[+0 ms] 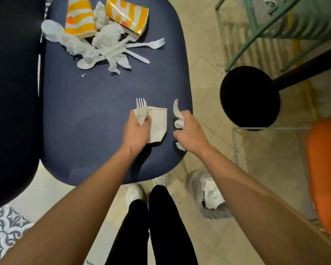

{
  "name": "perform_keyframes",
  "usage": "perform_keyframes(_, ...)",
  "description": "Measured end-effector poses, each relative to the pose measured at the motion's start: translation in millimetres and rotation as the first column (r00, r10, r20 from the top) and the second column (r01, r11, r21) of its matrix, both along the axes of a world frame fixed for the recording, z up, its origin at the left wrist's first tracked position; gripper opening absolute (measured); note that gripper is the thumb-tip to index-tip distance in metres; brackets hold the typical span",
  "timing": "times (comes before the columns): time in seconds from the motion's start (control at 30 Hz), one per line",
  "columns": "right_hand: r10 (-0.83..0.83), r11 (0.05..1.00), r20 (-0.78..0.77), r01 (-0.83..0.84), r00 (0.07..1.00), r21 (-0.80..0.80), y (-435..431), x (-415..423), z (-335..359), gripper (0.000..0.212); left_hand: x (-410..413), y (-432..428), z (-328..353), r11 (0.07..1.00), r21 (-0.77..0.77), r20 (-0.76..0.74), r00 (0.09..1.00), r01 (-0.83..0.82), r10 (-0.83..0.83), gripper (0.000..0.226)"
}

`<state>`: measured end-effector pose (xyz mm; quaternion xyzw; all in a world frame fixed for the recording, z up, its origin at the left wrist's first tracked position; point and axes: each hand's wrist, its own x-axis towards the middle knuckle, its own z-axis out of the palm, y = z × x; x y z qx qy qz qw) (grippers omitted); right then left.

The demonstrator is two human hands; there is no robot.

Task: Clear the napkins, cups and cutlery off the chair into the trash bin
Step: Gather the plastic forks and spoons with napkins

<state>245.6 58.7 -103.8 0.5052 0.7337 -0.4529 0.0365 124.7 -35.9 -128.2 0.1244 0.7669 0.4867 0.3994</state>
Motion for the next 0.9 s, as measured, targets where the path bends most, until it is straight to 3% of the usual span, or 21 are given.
perform_keyframes(0.13, -0.028, 0.999, 0.049, 0.03, 0.998, -0.038, -11, 43, 2, 0.056, 36, -5, 3, 0.999, -0.001, 0.05, 0.998, 0.049, -0.049, 0.009)
perform_keyframes(0.3, -0.025, 1.0, 0.206, 0.026, 0.978, -0.002, -11, 102, -3, 0.052, 90, -3, 3, 0.995, 0.009, 0.076, 0.992, 0.097, -0.098, 0.006)
perform_keyframes(0.57, 0.007, 1.0, 0.301, 0.002, 0.954, -0.03, -11, 215, -24, 0.049, 196, -5, -20, 0.995, 0.0, 0.124, 0.987, 0.1, -0.099, 0.011)
perform_keyframes(0.83, 0.033, 0.999, 0.317, -0.021, 0.948, -0.04, -16, 304, -58, 0.04, 292, -16, -57, 0.977, -0.169, 0.082, 0.989, 0.132, -0.12, 0.02)
perform_keyframes(0.9, 0.06, 0.997, 0.314, -0.039, 0.948, -0.073, -19, 317, -69, 0.05, 308, -17, -68, 0.963, -0.229, 0.136, 0.984, 0.142, -0.113, 0.005)
